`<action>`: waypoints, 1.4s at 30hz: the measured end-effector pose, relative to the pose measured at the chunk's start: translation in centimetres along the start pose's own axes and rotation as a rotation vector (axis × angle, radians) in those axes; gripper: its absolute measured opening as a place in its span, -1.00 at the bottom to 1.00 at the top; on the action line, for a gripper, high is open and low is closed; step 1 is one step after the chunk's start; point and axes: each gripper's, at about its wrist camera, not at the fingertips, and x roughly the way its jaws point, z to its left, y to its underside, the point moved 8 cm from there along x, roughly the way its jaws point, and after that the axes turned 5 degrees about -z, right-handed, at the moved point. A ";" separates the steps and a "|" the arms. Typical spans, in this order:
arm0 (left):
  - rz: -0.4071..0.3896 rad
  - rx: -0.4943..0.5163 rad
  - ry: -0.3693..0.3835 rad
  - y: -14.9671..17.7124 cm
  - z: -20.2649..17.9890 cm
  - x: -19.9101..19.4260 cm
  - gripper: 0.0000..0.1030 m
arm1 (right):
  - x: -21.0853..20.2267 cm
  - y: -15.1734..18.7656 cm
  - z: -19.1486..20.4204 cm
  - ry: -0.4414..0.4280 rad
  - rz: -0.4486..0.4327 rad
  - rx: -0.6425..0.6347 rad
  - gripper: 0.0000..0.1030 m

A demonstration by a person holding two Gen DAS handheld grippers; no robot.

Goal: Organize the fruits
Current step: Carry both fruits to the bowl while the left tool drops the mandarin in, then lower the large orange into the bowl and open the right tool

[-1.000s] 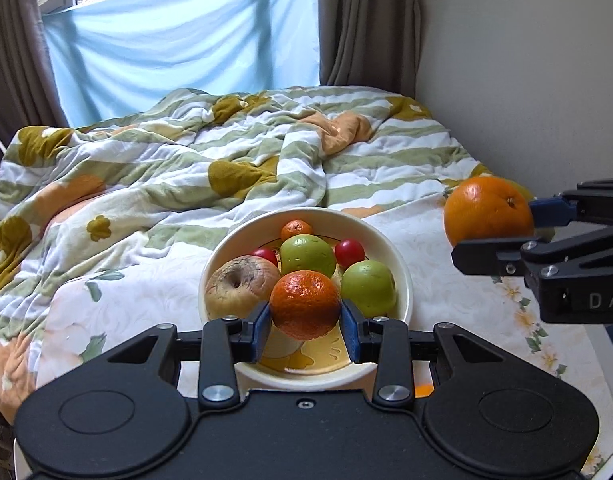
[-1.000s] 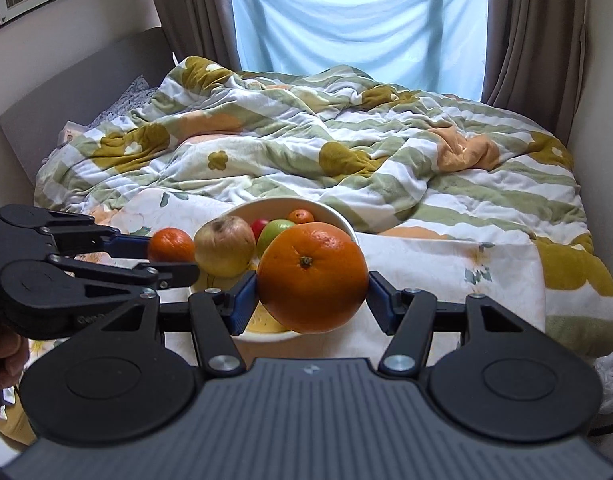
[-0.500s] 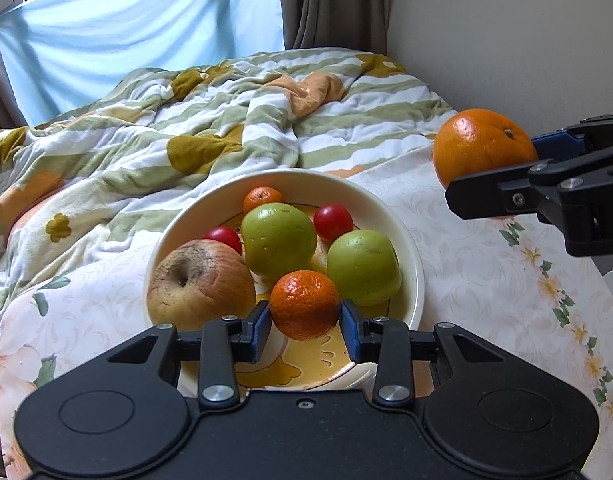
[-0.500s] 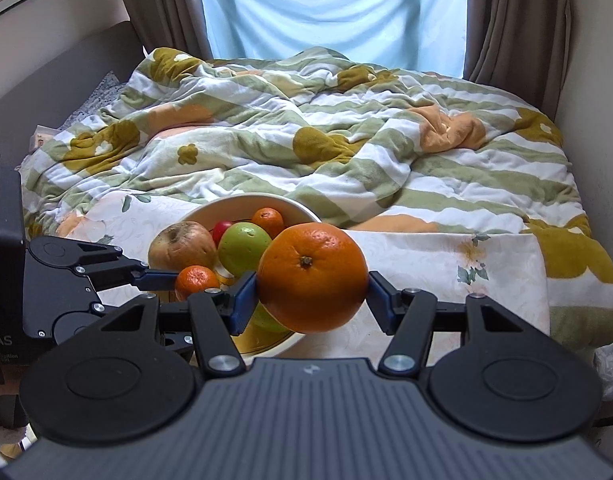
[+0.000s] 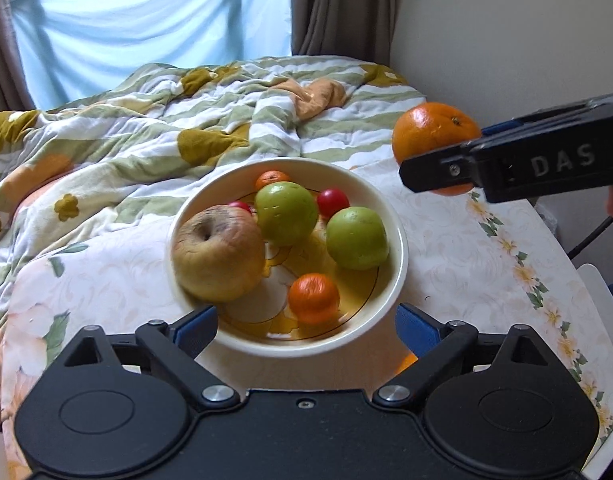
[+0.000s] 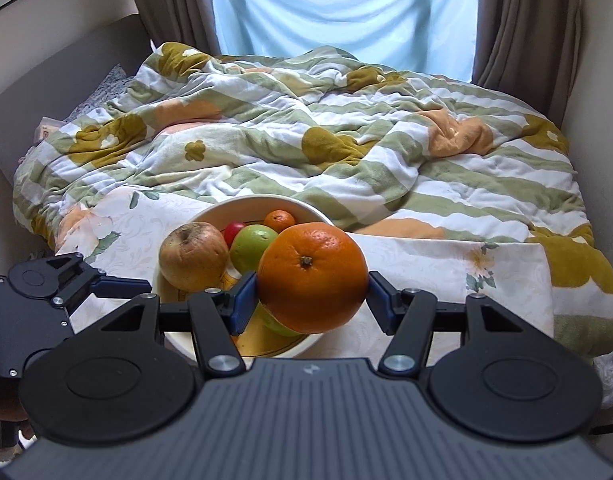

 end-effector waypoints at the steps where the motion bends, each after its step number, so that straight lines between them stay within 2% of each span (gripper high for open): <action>1: -0.008 -0.005 -0.008 0.1 0.4 -0.4 0.90 | 0.1 0.0 0.4 -0.008 0.002 -0.005 0.43; 10: -0.012 -0.053 -0.095 1.4 3.7 -2.5 0.90 | 2.6 0.8 4.5 -0.082 0.029 -0.059 0.43; 16: 0.001 -0.091 -0.119 2.8 5.3 -3.2 0.90 | 4.8 2.0 6.8 -0.119 0.067 -0.098 0.43; 26: -0.022 -0.082 -0.149 3.1 6.5 -3.7 0.90 | 7.9 2.4 7.2 -0.117 0.089 -0.162 0.46; 28: -0.033 -0.076 -0.156 3.1 6.6 -3.9 0.90 | 7.6 2.1 7.3 -0.107 0.052 -0.168 0.69; 29: -0.033 -0.070 -0.160 3.1 6.6 -3.9 0.90 | 7.3 1.9 7.2 -0.093 0.032 -0.170 0.95; 30: -0.033 -0.065 -0.163 3.1 6.6 -3.9 0.90 | 6.9 1.7 7.2 -0.077 0.010 -0.171 1.00; 42: -0.073 -0.085 -0.196 2.8 6.7 -6.0 0.90 | 3.8 0.8 7.3 -0.083 -0.027 -0.161 1.00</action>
